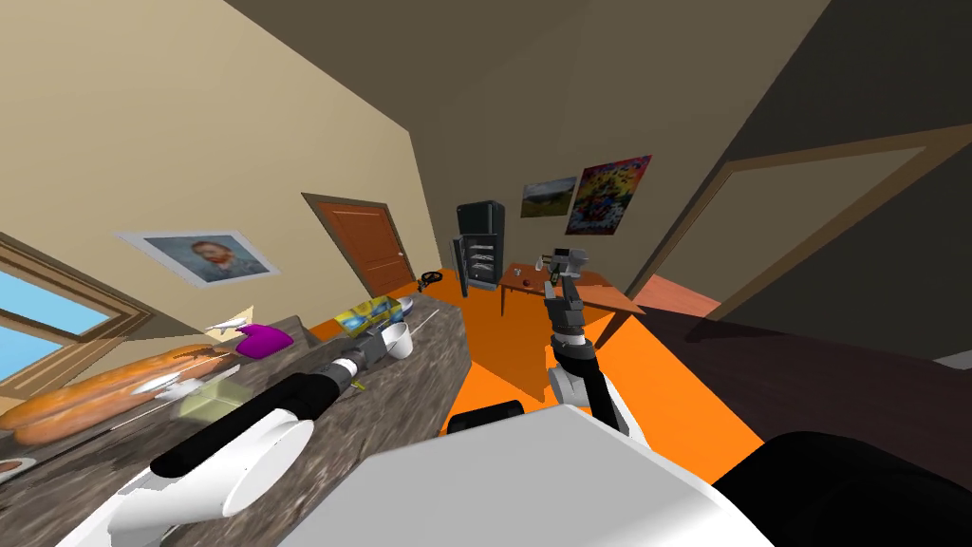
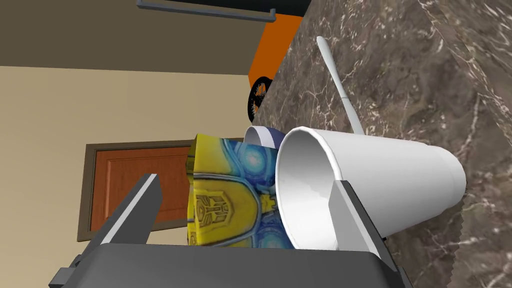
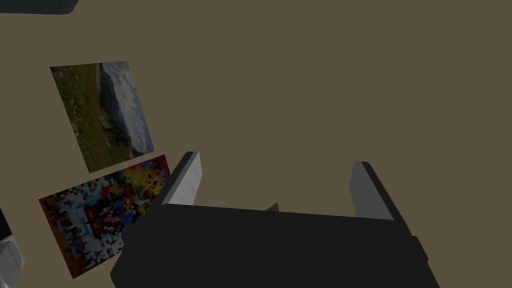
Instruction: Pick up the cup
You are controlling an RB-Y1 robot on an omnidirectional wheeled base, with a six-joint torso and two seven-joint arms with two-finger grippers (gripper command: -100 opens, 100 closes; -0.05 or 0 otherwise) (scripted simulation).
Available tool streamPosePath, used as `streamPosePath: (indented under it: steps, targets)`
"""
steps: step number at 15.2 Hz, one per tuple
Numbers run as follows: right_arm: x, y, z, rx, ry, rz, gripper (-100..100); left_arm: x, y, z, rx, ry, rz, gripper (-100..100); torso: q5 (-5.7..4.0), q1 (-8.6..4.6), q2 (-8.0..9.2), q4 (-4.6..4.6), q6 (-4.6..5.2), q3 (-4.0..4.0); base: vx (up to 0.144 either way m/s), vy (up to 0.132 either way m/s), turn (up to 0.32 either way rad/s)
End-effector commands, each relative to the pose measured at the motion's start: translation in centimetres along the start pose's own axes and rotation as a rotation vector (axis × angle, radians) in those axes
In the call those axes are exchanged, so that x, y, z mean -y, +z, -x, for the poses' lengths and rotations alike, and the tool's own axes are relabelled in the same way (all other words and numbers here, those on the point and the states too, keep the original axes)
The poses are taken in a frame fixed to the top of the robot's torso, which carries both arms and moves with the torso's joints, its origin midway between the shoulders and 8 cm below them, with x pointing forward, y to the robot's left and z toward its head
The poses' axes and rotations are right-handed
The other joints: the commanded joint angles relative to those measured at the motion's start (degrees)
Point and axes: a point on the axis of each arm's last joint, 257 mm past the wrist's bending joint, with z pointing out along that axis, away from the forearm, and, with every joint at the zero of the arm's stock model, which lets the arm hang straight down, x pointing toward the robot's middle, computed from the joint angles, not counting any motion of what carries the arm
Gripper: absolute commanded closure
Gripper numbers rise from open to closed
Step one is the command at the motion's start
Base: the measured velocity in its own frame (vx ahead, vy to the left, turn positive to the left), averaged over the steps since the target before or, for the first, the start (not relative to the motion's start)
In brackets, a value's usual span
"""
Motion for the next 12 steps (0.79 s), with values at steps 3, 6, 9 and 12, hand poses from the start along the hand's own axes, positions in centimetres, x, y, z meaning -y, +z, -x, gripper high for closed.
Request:
streamPosePath:
  steps: [3,6,9,12]
  targets:
    - [0.0,0.0,0.0,0.000,0.000,0.000,0,-1.4,-0.2,0.4,-0.001,-0.013,0.085,-100,0.00,-0.01,0.02,0.00,-0.02,0.01,0.019,0.007,-0.032]
    - [0.0,0.0,0.0,0.000,0.000,0.000,0,-2.2,-0.5,0.7,-0.003,-0.020,0.144,-100,0.00,-0.01,-0.01,0.00,-0.01,-0.01,0.028,0.011,-0.062]
    - [0.0,0.0,0.0,0.000,0.000,0.000,0,-3.4,-0.7,1.0,0.009,-0.019,0.191,-100,0.01,0.03,-0.04,-0.01,-0.01,-0.02,0.028,0.014,-0.034]
    - [0.0,0.0,0.0,0.000,0.000,0.000,0,-4.5,-1.3,1.3,0.012,-0.025,0.260,-100,0.00,0.00,-0.02,-0.01,0.00,-0.01,0.026,0.010,-0.058]
